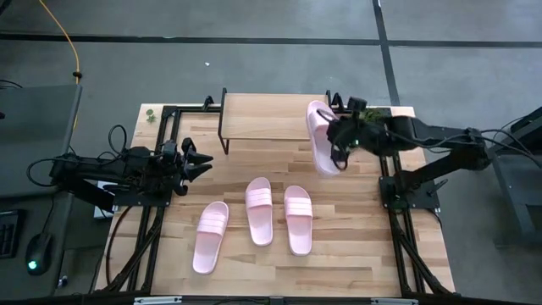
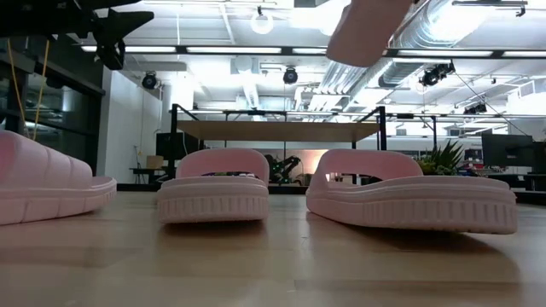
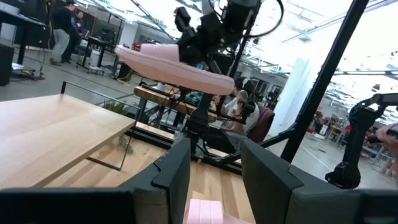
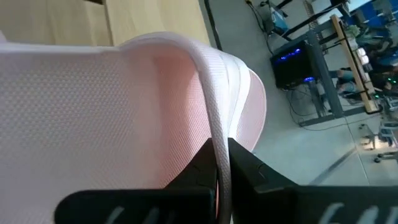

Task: Pick and place slides into the shelf
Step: Put the pink slide on the shelf

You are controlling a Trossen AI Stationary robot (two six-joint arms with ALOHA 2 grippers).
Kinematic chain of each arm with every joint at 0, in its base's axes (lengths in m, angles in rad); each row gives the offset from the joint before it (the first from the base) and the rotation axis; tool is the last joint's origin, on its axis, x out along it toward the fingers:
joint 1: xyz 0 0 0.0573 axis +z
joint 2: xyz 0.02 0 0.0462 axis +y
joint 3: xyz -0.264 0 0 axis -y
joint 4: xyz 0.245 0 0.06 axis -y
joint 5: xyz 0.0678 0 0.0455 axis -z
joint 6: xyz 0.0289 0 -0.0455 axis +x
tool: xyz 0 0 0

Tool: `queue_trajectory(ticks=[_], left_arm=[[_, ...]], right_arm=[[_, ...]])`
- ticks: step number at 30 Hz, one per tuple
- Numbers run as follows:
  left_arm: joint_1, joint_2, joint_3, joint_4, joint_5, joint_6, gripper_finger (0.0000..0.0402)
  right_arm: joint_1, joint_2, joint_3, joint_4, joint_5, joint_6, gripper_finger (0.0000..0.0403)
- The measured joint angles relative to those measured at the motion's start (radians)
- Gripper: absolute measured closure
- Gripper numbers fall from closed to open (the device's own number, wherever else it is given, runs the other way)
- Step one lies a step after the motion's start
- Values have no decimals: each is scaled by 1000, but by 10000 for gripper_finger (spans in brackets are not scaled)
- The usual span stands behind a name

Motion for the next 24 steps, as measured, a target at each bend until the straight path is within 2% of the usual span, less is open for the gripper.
queue_trajectory(ticks=[7, 18, 24], left_arm=[[0, 0, 0, 6, -6, 54, 273], [0, 0, 0, 70, -8, 143, 273], [0, 0, 0, 81, -11, 166, 273]], right_arm=[[-154, 18, 0, 82, -157, -105, 403], [-315, 162, 0, 162, -237, -245, 403], [-382, 238, 0, 258, -326, -322, 403]])
